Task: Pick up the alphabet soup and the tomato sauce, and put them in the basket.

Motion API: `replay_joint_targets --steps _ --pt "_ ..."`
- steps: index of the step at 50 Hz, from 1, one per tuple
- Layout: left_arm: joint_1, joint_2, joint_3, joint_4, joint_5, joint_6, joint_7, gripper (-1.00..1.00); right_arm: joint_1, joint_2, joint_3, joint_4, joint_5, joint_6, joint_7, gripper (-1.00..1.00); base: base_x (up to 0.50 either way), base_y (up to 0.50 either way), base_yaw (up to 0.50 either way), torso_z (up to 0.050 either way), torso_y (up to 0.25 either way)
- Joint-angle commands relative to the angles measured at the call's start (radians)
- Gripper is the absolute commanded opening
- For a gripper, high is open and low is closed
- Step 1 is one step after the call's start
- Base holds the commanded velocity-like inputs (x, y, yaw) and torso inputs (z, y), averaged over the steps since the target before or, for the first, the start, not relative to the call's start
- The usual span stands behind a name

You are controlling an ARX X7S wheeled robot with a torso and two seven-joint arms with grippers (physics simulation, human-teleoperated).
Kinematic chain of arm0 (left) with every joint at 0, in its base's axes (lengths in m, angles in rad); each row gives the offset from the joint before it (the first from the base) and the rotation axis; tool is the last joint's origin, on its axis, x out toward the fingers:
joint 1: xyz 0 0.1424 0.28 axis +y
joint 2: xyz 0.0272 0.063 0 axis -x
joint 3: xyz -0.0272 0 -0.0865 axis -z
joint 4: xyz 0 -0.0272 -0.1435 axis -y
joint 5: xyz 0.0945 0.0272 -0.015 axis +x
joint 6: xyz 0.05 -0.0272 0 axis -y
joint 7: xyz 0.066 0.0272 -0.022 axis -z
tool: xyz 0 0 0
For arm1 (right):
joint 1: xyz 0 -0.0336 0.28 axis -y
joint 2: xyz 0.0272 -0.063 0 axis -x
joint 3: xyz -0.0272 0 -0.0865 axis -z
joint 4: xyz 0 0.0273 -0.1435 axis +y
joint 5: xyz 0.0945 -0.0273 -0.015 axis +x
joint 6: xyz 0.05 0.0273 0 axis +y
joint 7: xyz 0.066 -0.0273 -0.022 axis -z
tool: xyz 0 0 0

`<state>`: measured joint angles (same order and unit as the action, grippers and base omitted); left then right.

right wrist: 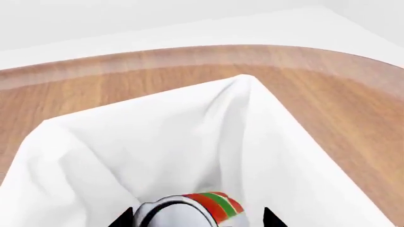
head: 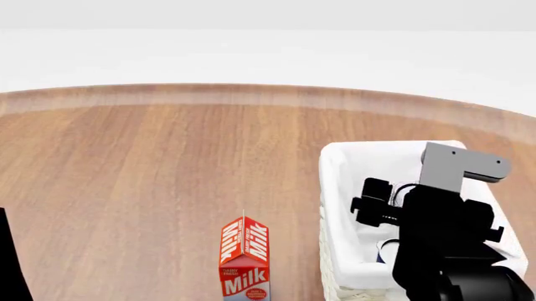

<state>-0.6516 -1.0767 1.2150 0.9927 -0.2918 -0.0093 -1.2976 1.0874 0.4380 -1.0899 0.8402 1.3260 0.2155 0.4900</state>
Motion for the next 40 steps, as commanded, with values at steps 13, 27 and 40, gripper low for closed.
replay_joint_targets --steps 13,27,40 --pt "0.005 0.003 -0.004 -0.001 0.0 -0.001 0.002 1.0 0.001 0.017 0.025 -0.053 -0.041 -0.047 0.01 1.0 0.0 0.0 0.0 0.0 0.0" --pt "0.006 0.003 -0.008 -0.002 -0.001 0.0 0.005 1.0 -0.005 0.068 0.05 -0.184 -0.135 -0.238 0.08 1.0 0.0 0.0 0.0 0.0 0.0" --pt "0.007 0.003 -0.011 -0.001 -0.001 0.0 0.007 1.0 -0.015 0.106 0.058 -0.308 -0.283 -0.439 0.147 1.0 0.0 0.0 0.0 0.0 0.0"
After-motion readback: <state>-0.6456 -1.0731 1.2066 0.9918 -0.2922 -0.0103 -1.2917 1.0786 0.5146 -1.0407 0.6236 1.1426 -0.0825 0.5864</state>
